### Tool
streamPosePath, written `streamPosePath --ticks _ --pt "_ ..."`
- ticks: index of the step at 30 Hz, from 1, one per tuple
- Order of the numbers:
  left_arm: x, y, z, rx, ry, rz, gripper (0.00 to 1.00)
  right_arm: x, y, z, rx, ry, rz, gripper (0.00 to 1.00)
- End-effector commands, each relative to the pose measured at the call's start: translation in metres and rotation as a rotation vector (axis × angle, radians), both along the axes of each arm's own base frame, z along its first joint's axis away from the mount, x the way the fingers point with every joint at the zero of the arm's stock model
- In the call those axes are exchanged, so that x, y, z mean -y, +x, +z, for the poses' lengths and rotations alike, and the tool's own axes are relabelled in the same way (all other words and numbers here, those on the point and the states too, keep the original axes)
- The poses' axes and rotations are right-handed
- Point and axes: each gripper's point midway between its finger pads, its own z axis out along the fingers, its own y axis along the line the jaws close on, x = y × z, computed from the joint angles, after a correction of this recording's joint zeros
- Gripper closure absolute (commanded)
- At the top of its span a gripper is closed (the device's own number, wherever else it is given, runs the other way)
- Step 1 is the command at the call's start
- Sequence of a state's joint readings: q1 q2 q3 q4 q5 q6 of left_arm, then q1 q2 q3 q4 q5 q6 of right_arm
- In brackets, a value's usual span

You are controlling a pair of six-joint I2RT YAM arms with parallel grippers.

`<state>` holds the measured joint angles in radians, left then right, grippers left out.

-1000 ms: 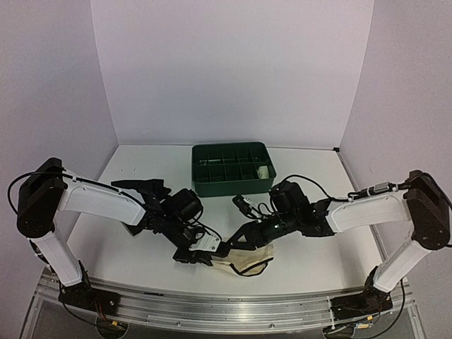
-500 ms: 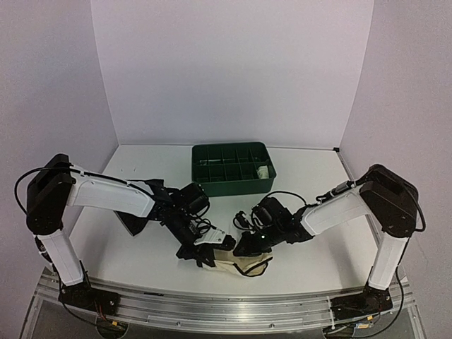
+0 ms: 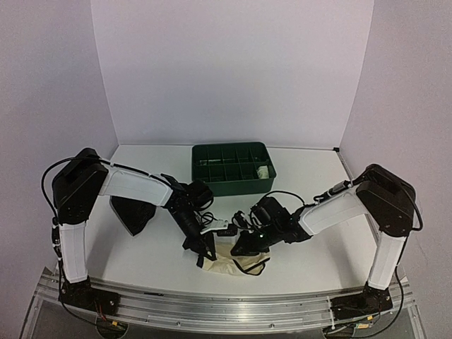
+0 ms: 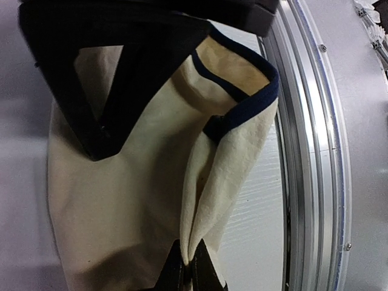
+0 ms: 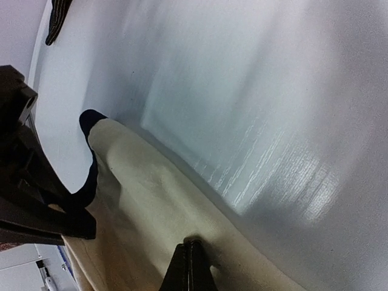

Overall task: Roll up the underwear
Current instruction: Fold the underwear at the center of the board.

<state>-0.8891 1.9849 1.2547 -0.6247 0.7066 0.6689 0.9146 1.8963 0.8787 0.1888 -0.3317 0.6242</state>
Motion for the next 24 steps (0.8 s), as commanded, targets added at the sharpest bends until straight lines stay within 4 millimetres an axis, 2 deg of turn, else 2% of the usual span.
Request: streamPosePath --ticks 1,7,12,20,24 --pt "0.013 0.026 0.014 0.018 -0.04 0.062 1.0 0.006 -0.016 -0.017 -0.078 -0.049 0.05 1.0" --pt "0.012 0.042 0.021 0.017 -0.052 0.092 1.0 0.011 -0.02 -0.017 -0.07 -0.063 0.072 1.0" --pt "0.013 0.046 0.011 0.024 -0.044 0.093 1.0 0.01 -0.022 -0.015 -0.064 -0.062 0.099 1.0" --pt "0.007 0.054 -0.019 0.056 0.009 0.111 1.0 0.005 -0.019 -0.005 -0.047 -0.047 0.114 1.0" --pt "0.004 0.064 -0.027 0.062 0.02 0.159 1.0 0.003 -0.019 0.002 -0.039 -0.043 0.128 1.0"
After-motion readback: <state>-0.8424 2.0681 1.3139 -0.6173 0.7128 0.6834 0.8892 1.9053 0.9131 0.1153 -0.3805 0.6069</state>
